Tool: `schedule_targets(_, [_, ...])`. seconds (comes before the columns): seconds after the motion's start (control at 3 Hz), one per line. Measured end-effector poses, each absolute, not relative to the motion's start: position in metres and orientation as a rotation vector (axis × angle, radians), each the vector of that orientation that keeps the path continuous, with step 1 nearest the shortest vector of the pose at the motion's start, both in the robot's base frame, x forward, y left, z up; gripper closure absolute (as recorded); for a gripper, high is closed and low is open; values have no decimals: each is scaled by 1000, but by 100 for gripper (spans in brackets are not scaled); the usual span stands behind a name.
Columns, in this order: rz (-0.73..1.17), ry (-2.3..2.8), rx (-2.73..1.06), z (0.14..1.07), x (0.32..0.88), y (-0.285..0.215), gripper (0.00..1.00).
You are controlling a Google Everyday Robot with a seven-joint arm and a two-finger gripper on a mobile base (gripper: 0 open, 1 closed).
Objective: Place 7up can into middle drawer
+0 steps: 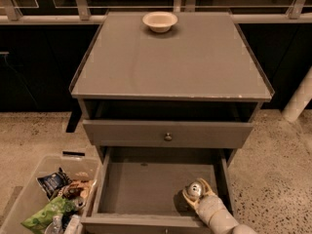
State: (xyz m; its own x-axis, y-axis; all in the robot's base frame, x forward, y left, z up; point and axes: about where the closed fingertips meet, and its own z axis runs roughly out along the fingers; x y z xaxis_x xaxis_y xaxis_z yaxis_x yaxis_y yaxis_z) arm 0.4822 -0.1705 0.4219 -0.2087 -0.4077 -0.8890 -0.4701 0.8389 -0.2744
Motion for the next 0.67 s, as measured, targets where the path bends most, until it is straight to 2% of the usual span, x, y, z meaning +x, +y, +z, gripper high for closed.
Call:
schedule_targets(0.33, [65,1830,-665,422,482,-170,12])
schedule_targets(0.67, [65,1830,-665,422,482,-170,0])
